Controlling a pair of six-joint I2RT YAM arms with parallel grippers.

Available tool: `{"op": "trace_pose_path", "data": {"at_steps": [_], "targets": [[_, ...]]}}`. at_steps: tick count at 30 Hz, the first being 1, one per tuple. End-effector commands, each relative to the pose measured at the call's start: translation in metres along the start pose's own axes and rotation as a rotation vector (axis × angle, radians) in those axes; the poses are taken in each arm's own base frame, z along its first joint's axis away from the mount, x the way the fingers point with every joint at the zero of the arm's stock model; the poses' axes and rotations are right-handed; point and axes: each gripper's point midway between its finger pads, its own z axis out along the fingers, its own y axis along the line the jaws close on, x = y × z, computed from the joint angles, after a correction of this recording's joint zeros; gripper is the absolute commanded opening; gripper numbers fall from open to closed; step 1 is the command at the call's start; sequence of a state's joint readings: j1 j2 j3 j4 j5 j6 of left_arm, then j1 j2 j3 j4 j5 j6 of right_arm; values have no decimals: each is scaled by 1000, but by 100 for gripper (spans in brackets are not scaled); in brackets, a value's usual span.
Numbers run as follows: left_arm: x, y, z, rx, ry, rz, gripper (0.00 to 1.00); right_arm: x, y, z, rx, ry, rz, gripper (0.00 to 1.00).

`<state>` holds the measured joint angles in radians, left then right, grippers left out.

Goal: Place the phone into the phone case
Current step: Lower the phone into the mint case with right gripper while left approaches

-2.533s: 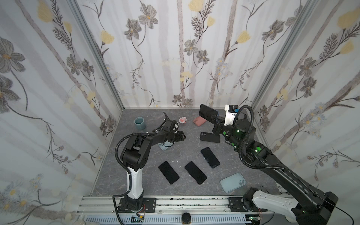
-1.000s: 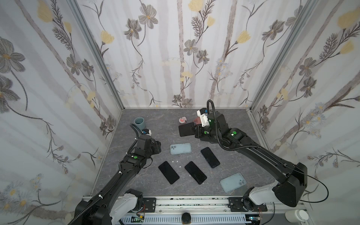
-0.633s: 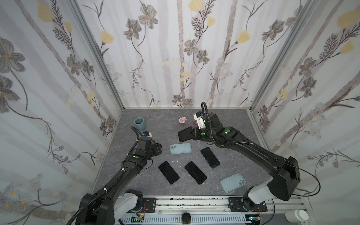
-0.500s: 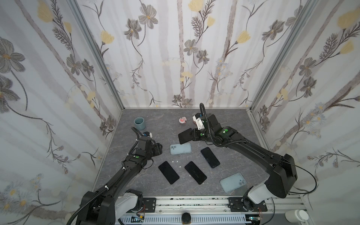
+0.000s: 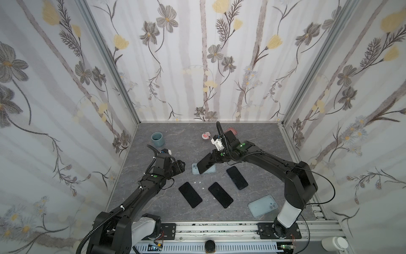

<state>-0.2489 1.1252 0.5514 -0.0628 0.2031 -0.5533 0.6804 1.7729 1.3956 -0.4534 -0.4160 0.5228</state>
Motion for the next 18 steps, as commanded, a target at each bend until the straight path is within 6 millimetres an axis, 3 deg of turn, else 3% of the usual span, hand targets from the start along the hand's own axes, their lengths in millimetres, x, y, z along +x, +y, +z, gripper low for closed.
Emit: {"op": "trace_pose_path", "data": {"at_steps": [1, 7, 18], "targets": [[-1, 3, 2, 0, -12, -44, 68, -9, 4, 3, -52, -7, 9, 0], [5, 8, 4, 9, 6, -116, 68, -8, -11, 11, -56, 51, 24, 0], [11, -9, 2, 100, 60, -124, 66, 2, -17, 21, -57, 101, 29, 0]]}}
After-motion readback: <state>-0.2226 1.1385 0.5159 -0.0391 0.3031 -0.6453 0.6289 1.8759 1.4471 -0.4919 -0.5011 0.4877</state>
